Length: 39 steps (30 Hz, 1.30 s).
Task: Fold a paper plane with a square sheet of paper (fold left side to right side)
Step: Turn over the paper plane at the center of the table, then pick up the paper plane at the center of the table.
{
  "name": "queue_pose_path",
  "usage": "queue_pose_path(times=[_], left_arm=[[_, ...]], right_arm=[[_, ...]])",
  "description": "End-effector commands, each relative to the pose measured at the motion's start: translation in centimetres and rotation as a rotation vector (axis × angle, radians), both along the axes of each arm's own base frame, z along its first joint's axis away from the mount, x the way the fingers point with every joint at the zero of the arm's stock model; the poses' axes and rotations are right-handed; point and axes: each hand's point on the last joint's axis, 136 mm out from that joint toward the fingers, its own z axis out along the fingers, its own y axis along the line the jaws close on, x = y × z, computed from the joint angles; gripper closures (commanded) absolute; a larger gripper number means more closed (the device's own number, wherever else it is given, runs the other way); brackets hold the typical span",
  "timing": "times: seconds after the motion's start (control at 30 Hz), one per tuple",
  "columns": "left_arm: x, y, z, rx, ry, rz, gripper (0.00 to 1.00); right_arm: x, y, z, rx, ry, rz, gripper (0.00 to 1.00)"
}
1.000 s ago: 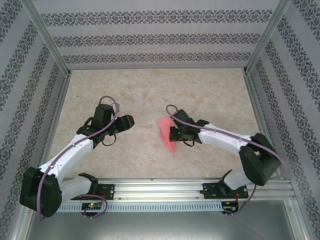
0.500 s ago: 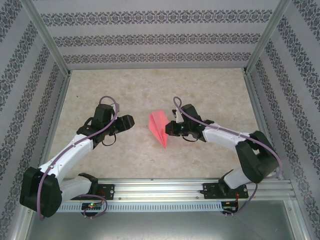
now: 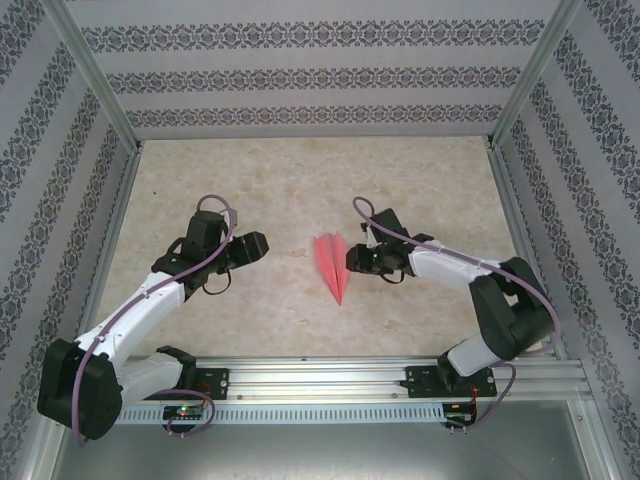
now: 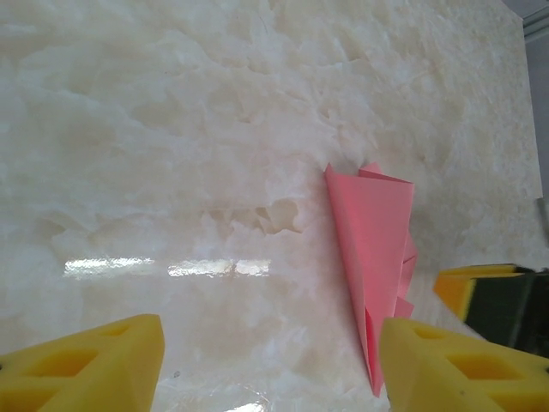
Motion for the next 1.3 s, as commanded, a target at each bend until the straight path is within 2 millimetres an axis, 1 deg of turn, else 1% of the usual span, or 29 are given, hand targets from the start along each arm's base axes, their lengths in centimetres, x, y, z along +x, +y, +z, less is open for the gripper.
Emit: queue_pose_path(times=[0.0,0.07,0.1,0.17,0.2,0.27,0.37,0.47,0.57,0.83,1.13,1.27], left_arm=[[-0.5,0.7,0.7,-0.002,-0.018,0.029,0.25],[-0.8,1.1,0.9,0.007,-0.021,0.047,0.19],[-1.0,1.4,0.9,0.011,-0.021,0.057,0.13],[-1.5,2.0,0.9,0.018,-0.019,0.084,0.02],[-1.7,2.3,0.9,0.018,-0.023,0.099,0.0],[-2.1,2.8,0.8,0.02,-0.026,0.121,0.0],[-2.7,3.1,0.9,0.021,-0.03,0.128,0.0],[-3.4,3.1,0.6,0.016,-0.015,0.116,0.0],[-4.0,2.9,0.1,-0.001,0.001,0.104,0.0],[-4.4,3.1,-0.9,0.005,0.017,0.107,0.0],[-4.2,3.1,-0.9,0.014,0.018,0.106,0.0],[-4.2,3.1,-1.0,0.018,0.019,0.107,0.0]], right_arm=[[-0.4,-2.1,3.5,-0.14,-0.086,-0.003,0.56],[-1.2,-1.6,4.8,-0.141,-0.1,0.013,0.53],[-1.7,-1.0,5.1,-0.141,-0.102,0.027,0.51],[-2.8,0.2,5.2,-0.158,-0.097,0.062,0.47],[-3.3,0.9,5.1,-0.169,-0.092,0.083,0.45],[-4.0,2.0,4.5,-0.206,-0.079,0.121,0.42],[-4.5,3.4,2.8,-0.269,-0.044,0.169,0.38],[-4.5,4.2,1.5,-0.313,-0.022,0.201,0.34],[-4.3,4.8,0.6,-0.335,-0.008,0.223,0.33],[-4.0,5.7,-1.4,-0.354,0.028,0.259,0.43],[-4.3,6.5,-2.3,-0.333,0.055,0.287,0.44],[-4.3,6.3,-2.6,-0.344,0.06,0.288,0.48]])
